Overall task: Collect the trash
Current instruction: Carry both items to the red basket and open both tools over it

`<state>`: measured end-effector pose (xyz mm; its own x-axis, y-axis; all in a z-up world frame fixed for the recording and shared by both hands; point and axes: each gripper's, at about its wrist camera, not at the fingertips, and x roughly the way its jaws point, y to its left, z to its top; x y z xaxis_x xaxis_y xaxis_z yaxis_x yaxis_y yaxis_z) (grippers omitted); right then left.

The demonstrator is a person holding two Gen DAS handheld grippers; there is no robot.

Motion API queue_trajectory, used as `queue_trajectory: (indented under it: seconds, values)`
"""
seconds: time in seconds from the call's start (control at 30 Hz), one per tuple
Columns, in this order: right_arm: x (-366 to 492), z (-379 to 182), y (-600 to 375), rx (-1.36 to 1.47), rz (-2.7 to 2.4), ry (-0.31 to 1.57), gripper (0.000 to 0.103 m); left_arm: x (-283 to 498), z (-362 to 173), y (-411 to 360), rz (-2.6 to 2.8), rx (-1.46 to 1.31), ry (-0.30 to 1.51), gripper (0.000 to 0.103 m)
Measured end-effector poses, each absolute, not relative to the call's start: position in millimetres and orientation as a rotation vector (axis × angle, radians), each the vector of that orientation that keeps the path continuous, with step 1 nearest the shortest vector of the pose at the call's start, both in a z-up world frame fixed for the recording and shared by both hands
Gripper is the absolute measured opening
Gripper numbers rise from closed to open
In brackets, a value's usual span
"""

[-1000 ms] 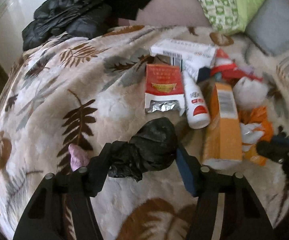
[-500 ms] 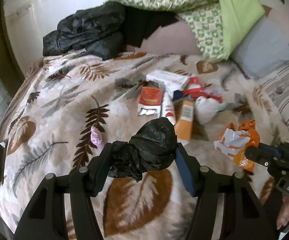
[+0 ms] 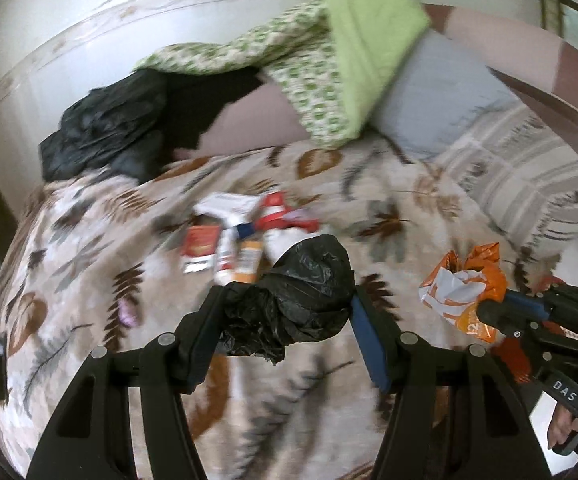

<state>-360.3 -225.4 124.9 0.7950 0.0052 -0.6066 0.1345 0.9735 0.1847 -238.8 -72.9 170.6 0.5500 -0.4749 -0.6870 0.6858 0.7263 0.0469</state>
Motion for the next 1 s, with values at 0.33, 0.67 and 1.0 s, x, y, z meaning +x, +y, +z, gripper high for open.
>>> queue_trajectory:
  seconds: [0.33, 0.67, 1.0]
  values:
    - [-491.6, 100.8, -327.8, 0.407, -0.425, 0.662, 0.015, -327.4, 171.0, -191.8, -1.009, 0.457, 0.649, 0.061]
    - [-611.6, 77.8, -401.1, 0.571, -0.709, 0.651, 0.015, -435.3, 149.5, -324.3, -1.336, 0.556, 0.724, 0.061]
    - [-645.2, 65.2, -424.0, 0.621, -0.792, 0.650, 0.055, -461.8, 119.0, -388.8, -1.455, 0.526, 0.887, 0.078]
